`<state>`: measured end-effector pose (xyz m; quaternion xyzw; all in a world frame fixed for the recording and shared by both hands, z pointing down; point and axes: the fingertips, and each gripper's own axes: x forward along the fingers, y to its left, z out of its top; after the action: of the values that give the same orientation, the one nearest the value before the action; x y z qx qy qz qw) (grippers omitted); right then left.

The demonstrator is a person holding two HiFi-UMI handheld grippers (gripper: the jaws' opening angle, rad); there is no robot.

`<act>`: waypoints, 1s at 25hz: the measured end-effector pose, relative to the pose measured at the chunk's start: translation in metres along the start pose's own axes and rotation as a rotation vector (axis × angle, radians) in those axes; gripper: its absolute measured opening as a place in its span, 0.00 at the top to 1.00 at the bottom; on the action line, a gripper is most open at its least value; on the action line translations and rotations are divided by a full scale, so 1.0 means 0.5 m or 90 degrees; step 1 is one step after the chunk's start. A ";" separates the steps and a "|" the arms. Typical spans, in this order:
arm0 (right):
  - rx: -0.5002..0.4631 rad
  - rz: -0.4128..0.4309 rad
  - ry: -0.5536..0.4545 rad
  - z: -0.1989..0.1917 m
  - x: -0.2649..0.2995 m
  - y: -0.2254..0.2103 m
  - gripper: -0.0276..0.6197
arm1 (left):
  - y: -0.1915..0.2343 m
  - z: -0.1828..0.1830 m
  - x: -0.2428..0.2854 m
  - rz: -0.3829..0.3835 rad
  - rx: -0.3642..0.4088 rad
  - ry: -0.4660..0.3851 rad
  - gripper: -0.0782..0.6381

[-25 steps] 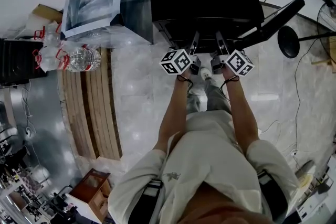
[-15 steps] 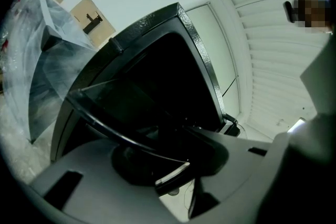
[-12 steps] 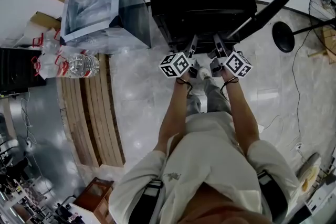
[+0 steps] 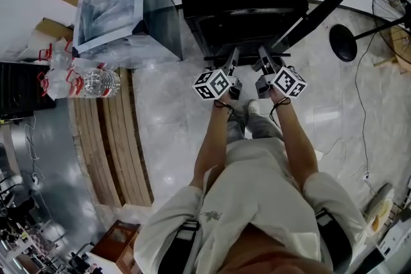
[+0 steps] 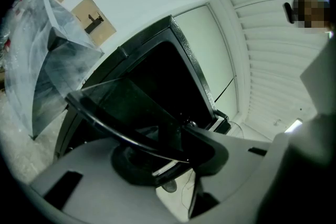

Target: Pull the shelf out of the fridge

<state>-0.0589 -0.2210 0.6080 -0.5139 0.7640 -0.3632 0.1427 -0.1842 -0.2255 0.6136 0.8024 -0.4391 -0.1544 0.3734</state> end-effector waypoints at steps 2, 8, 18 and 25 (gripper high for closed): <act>0.000 0.002 0.003 -0.003 -0.006 0.003 0.77 | -0.002 -0.003 -0.007 0.002 -0.002 -0.001 0.68; -0.001 0.015 0.014 -0.009 -0.028 0.008 0.77 | -0.016 -0.013 -0.029 0.006 0.003 -0.009 0.68; 0.015 0.045 0.034 -0.016 -0.084 0.019 0.78 | -0.058 -0.042 -0.076 0.029 0.015 -0.030 0.68; 0.016 0.068 0.044 -0.022 -0.127 0.034 0.78 | -0.088 -0.059 -0.116 0.038 0.018 -0.047 0.68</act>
<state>-0.0499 -0.1563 0.5939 -0.4579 0.7902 -0.3820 0.1417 -0.1740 -0.1494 0.5966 0.7878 -0.4787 -0.1667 0.3499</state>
